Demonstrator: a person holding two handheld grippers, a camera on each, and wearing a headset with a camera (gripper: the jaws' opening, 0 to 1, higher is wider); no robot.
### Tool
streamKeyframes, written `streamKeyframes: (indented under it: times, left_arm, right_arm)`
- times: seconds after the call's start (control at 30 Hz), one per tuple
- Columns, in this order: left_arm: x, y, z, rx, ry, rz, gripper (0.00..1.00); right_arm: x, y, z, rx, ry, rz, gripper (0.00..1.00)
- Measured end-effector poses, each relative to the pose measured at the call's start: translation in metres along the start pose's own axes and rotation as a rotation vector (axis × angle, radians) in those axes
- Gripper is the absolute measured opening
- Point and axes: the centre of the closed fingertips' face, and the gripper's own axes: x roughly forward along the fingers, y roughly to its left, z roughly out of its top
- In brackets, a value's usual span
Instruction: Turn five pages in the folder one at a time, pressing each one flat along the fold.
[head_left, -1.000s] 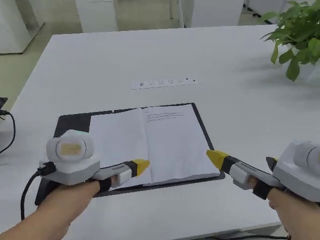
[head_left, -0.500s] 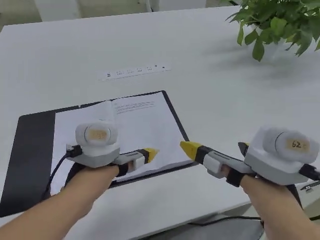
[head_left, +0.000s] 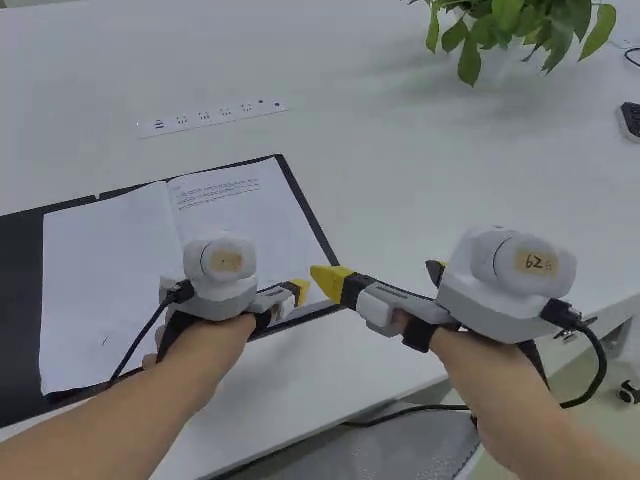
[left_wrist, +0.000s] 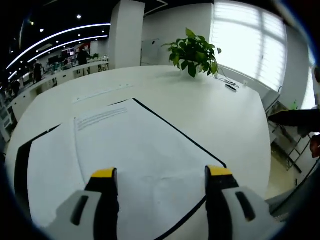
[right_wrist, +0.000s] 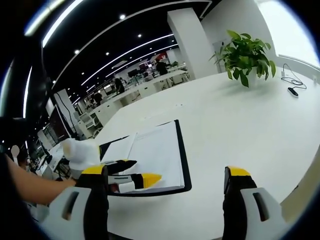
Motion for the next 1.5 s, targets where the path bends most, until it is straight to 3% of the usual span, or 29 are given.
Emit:
streamKeyframes:
  times: [0.13, 0.3, 0.73, 1.1, 1.17, 1.27, 1.43, 1.5]
  left_arm:
    - [0.006, -0.003, -0.006, 0.015, 0.017, 0.011, 0.66]
    - [0.009, -0.001, -0.012, 0.059, 0.007, 0.052, 0.61]
    - [0.007, 0.0, -0.015, 0.09, -0.074, 0.057, 0.6]
    - [0.006, 0.002, -0.015, 0.102, -0.12, 0.041, 0.49]
    - [0.006, 0.0, -0.015, 0.106, -0.125, 0.033, 0.42]
    - [0.007, 0.0, -0.015, 0.095, -0.14, 0.032, 0.39]
    - [0.007, 0.009, -0.014, 0.09, -0.139, 0.048, 0.26]
    - [0.006, 0.024, -0.013, 0.053, -0.133, 0.106, 0.12]
  right_arm:
    - [0.003, -0.001, -0.002, 0.002, 0.008, 0.005, 0.95]
    - [0.007, -0.004, -0.006, 0.008, 0.021, 0.006, 0.95]
    - [0.016, -0.008, -0.008, 0.018, 0.042, 0.015, 0.95]
    - [0.024, -0.004, -0.012, 0.015, 0.063, 0.034, 0.94]
    - [0.025, -0.002, -0.013, 0.011, 0.065, 0.039, 0.94]
    - [0.027, 0.0, -0.014, 0.009, 0.072, 0.044, 0.94]
    - [0.031, 0.006, -0.016, 0.002, 0.081, 0.058, 0.93]
    - [0.032, 0.009, -0.017, -0.003, 0.086, 0.064, 0.93]
